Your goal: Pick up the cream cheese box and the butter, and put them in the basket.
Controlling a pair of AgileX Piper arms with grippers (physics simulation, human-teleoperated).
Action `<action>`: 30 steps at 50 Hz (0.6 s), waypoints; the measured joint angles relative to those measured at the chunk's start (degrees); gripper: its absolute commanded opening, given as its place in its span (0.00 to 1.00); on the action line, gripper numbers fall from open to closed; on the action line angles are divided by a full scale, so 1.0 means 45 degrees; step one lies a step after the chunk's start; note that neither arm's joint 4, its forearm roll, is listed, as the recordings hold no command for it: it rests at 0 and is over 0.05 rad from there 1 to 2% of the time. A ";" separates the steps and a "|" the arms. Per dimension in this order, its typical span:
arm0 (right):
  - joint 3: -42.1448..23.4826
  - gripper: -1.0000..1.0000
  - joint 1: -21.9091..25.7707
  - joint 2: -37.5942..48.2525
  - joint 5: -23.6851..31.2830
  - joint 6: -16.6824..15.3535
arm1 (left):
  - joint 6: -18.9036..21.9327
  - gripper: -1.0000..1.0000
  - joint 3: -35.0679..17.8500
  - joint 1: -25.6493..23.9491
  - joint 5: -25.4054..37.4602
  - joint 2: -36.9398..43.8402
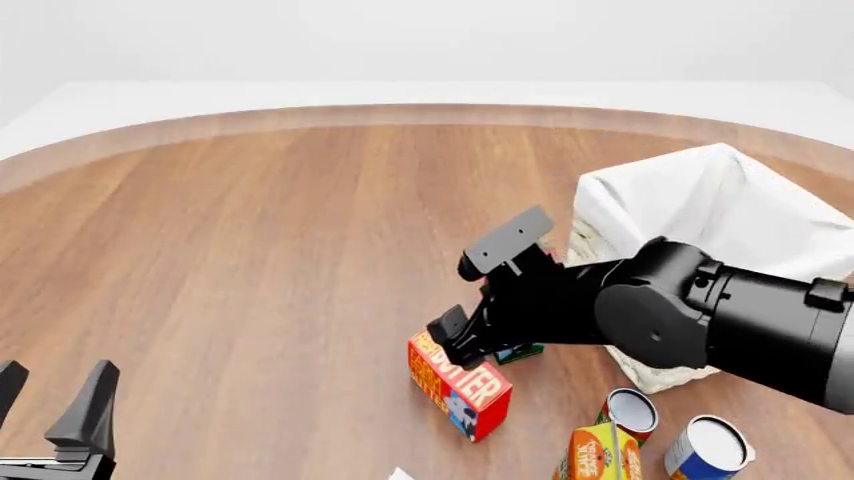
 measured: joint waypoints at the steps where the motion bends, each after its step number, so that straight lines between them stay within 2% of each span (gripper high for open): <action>1: 0.0052 1.00 -0.0010 0.0048 -0.0070 0.0019 | 0.0000 1.00 0.0000 0.0000 0.0000 0.0000; 30: 0.0851 1.00 -0.0273 0.0640 -0.0975 0.0164 | 0.0000 1.00 0.0000 0.0000 0.0000 0.0000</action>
